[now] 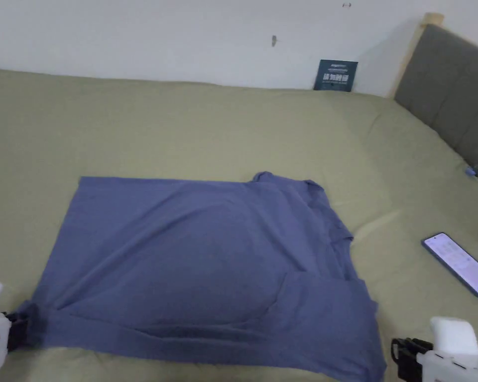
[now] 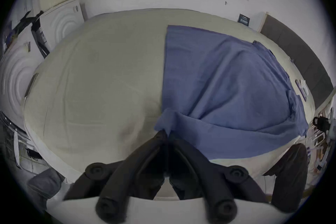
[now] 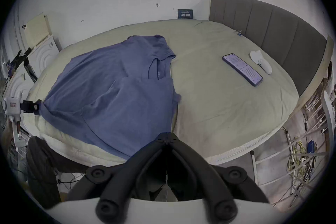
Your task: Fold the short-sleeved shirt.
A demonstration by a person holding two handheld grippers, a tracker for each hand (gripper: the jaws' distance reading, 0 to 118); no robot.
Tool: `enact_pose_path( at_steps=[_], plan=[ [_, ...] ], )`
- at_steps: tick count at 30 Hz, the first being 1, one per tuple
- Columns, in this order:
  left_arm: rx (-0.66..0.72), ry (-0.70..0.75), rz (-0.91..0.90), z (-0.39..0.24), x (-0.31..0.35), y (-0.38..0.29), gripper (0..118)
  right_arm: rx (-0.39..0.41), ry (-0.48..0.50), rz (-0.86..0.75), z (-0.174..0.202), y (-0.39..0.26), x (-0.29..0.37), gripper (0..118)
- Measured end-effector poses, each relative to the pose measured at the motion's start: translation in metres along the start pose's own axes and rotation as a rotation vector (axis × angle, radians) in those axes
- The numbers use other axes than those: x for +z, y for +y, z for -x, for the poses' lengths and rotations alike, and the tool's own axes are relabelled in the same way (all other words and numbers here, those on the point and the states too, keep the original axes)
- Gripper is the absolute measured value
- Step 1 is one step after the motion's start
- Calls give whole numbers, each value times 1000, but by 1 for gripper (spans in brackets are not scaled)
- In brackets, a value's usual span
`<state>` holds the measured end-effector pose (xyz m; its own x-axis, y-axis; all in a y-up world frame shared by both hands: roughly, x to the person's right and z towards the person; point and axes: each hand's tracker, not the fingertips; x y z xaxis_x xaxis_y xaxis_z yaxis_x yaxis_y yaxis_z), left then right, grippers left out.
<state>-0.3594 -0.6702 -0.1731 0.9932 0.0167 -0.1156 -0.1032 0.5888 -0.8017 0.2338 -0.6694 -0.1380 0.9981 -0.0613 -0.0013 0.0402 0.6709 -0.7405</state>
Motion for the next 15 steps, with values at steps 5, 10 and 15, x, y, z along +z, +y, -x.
enact_pose_path(
  at_steps=[5,10,15],
  plan=[
    [45,-13,2,6,4,3,3,4,102,77,-2,-6,-8,103],
    [66,-14,5,12,-3,0,3,67,49,175,6,-19,-38,75],
    [79,-16,16,15,-10,-1,3,59,39,196,0,-21,-49,2]
  ],
)
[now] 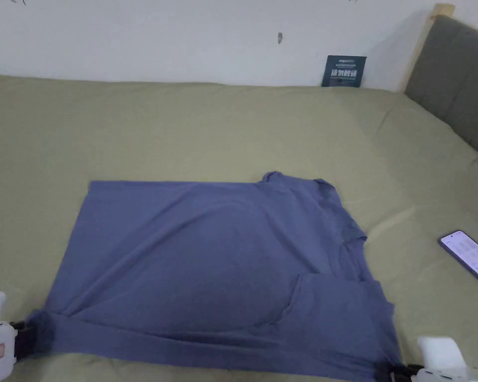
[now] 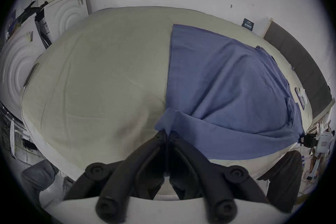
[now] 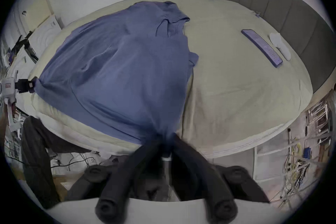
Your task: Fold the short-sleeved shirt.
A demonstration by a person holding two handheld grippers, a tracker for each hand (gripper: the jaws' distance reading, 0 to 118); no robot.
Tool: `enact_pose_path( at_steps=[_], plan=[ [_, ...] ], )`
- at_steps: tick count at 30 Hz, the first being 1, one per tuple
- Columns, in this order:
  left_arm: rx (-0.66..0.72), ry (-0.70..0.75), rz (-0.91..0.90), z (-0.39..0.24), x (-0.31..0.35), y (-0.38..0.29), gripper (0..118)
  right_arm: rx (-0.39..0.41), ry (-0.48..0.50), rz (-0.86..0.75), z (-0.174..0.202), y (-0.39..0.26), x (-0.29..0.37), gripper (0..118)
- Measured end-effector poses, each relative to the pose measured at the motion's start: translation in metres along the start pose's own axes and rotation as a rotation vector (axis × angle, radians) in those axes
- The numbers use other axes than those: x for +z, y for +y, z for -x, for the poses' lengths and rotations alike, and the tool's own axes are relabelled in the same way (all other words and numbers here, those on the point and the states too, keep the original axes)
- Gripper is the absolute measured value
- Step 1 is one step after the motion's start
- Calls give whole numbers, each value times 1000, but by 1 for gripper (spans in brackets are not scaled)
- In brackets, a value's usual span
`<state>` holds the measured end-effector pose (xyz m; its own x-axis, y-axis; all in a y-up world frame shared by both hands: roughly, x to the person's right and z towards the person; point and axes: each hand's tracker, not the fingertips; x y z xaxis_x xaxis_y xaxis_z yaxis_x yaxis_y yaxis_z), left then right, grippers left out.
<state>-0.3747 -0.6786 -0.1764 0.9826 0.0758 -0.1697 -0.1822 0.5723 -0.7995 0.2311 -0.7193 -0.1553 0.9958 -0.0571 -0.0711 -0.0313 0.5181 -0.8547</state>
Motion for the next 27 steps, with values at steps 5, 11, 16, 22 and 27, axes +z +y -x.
enact_pose_path(
  at_steps=[5,11,16,22,27],
  plan=[
    [6,-2,-20,3,5,11,3,-11,-21,-111,1,34,32,2],
    [-8,-20,-72,0,4,63,3,15,-19,-234,2,115,42,2],
    [-5,-30,-71,-7,-20,114,3,62,-50,-234,6,186,13,2],
    [-13,-14,9,-14,-76,150,3,86,-78,-153,4,240,-56,2],
    [14,-24,46,-17,-104,158,7,63,-56,-73,5,244,-89,21]
  ],
)
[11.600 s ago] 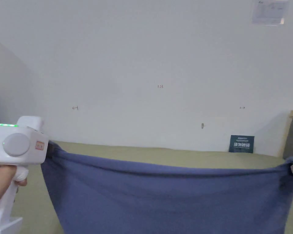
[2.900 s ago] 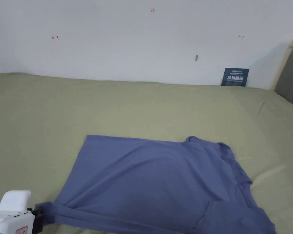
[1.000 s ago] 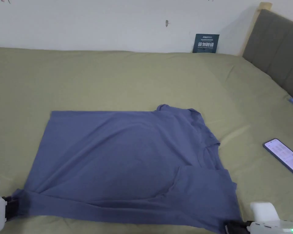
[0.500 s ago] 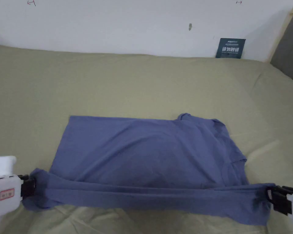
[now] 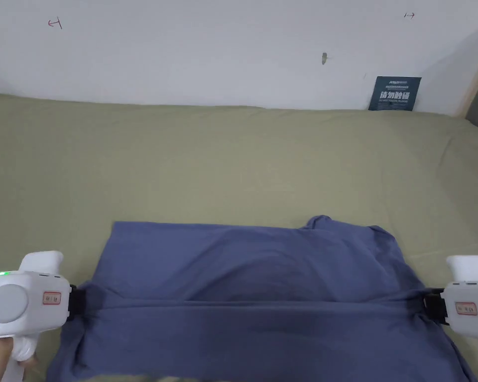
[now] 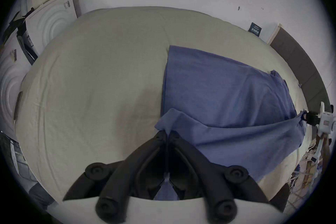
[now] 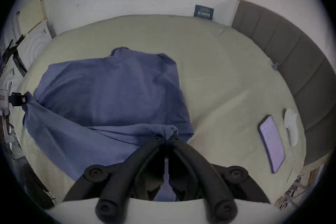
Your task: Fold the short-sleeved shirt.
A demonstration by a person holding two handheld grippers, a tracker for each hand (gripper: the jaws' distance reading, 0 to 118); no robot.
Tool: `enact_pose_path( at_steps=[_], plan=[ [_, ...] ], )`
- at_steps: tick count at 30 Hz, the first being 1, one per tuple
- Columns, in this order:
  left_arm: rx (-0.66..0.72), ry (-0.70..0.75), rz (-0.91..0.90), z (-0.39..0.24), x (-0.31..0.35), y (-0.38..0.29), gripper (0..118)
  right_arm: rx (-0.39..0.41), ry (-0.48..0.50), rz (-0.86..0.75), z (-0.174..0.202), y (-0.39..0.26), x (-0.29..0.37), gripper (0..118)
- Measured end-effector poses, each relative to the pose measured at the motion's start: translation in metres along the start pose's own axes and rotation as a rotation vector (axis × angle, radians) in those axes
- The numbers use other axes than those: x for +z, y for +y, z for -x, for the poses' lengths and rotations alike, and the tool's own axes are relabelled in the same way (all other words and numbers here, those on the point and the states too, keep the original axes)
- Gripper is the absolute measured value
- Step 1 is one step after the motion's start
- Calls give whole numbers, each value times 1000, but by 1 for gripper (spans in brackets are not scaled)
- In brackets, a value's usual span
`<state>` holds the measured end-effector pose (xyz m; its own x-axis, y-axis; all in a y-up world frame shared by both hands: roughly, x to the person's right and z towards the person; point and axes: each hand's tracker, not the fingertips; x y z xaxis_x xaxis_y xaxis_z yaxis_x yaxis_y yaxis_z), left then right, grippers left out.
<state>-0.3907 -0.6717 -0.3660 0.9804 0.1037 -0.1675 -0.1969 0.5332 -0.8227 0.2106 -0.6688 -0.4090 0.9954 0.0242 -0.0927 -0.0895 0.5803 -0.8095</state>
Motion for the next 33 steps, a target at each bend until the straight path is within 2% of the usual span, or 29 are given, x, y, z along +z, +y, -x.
enact_pose_path(
  at_steps=[2,3,4,5,9,10,11,12,13,14,16,17,18,19,20,21,25,26,27,28,29,31,33],
  plan=[
    [-22,-24,-11,-1,0,-5,13,-49,13,-7,-3,-9,5,44],
    [-31,-4,-21,0,2,-8,38,-63,24,15,-6,-13,6,91],
    [-32,21,-16,2,6,-13,77,-69,34,11,-12,-21,18,118],
    [-32,34,-24,5,12,-19,110,-66,44,-23,-17,-27,34,110],
    [-35,77,-73,16,51,-41,107,-104,-2,-48,-16,-56,69,106],
    [-37,92,-91,18,62,-47,101,-98,-35,-68,-17,-63,65,96],
    [-36,77,-92,21,71,-53,73,-95,-70,-105,-18,-71,73,61],
    [-27,71,-97,22,75,-56,31,-89,-87,-119,-19,-76,79,24],
    [-6,64,-97,24,78,-62,0,-96,-93,-110,-20,-83,82,0],
    [-6,74,-104,21,83,-65,0,-108,-101,-126,-16,-89,86,0],
    [17,3,-55,26,74,-67,0,-119,-99,-122,-15,-96,91,0],
    [31,-17,-54,26,70,-68,4,-127,-91,-117,-16,-99,92,0],
    [19,-4,-54,23,68,-67,22,-132,-90,-114,-20,-101,90,0],
    [11,-8,-52,18,65,-67,60,-135,-85,-109,-21,-103,90,0],
    [-8,-7,-29,13,53,-68,106,-137,-70,-104,-22,-105,90,0],
    [-32,3,4,9,45,-67,114,-140,-64,-102,-22,-106,90,0],
    [-70,74,32,-4,18,-69,112,-125,-51,-81,-17,-108,89,0],
    [-65,86,50,-6,13,-67,109,-115,-53,-75,-12,-108,88,0],
    [-55,77,56,-8,11,-67,101,-111,-53,-72,-12,-108,87,0],
    [-46,58,57,-6,12,-70,79,-108,-50,-67,-11,-108,86,0],
    [-44,52,49,-9,14,-70,29,-98,-56,-70,-12,-108,85,0],
    [-52,40,17,-16,17,-70,12,-92,-50,-69,-15,-107,81,0],
    [-46,22,15,-18,19,-69,9,-88,-42,-71,-16,-105,78,4]
  ],
)
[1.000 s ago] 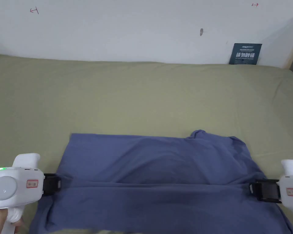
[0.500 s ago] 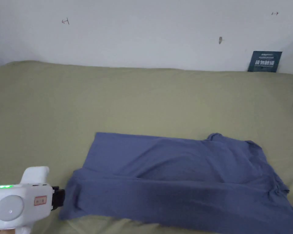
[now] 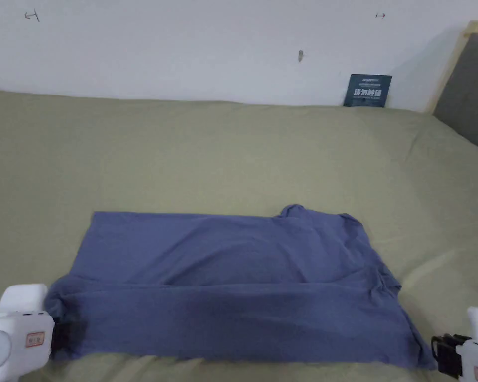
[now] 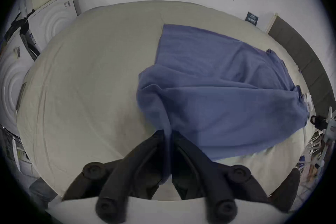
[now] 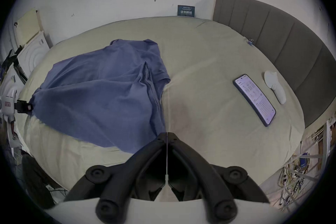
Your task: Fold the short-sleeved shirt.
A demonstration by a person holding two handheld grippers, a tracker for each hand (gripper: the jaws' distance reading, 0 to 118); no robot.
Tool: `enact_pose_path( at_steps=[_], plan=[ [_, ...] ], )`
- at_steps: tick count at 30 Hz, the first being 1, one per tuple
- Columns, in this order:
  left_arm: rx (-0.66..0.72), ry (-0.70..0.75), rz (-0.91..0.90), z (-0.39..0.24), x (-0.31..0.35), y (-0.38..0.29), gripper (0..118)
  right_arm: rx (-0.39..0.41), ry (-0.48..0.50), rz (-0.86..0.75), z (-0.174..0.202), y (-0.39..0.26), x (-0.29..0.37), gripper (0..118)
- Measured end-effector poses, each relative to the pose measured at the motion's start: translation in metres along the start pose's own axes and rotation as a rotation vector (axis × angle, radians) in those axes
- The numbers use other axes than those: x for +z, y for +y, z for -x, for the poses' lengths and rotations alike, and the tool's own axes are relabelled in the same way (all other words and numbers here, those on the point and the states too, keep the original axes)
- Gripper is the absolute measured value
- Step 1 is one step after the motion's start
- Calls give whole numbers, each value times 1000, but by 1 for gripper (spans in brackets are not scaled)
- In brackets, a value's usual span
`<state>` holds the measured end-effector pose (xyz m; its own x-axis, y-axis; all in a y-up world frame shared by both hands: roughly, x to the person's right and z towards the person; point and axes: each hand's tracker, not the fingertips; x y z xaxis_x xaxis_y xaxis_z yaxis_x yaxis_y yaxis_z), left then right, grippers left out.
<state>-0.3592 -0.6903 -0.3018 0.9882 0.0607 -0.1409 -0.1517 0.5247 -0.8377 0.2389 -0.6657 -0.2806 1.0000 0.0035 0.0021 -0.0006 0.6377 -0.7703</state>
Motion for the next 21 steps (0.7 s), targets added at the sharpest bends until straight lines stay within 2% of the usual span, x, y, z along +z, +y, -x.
enact_pose_path(
  at_steps=[1,2,3,4,5,8,9,10,11,12,13,14,16,21],
  plan=[
    [-15,11,0,-4,-1,1,9,1,14,3,-6,1,-6,20],
    [-28,15,3,-5,-3,2,9,0,23,7,-8,3,-10,69],
    [-26,15,7,-5,1,0,9,1,23,19,-9,4,-16,108],
    [-22,13,10,-5,4,-1,9,6,18,25,-10,4,-22,116],
    [-13,9,10,-5,4,-1,9,5,42,21,1,-3,-22,107],
    [-5,2,12,-3,6,-3,9,7,31,46,5,-12,-51,103],
    [-8,4,13,-5,6,-3,9,14,35,72,8,-2,-46,96],
    [-12,5,15,-6,6,-3,9,23,43,93,10,1,-48,79],
    [-15,6,14,-2,6,-3,9,27,44,91,11,1,-50,33],
    [-16,5,15,-1,7,-3,9,31,57,93,13,2,-51,6],
    [-18,5,16,-2,9,-3,9,20,79,94,14,7,-45,6],
    [-23,11,16,-3,11,-3,9,26,59,91,18,9,-41,6],
    [-38,17,11,6,14,-1,9,58,53,48,22,12,-31,6],
    [-76,35,-20,15,42,-7,6,20,85,12,16,0,8,6]
  ],
)
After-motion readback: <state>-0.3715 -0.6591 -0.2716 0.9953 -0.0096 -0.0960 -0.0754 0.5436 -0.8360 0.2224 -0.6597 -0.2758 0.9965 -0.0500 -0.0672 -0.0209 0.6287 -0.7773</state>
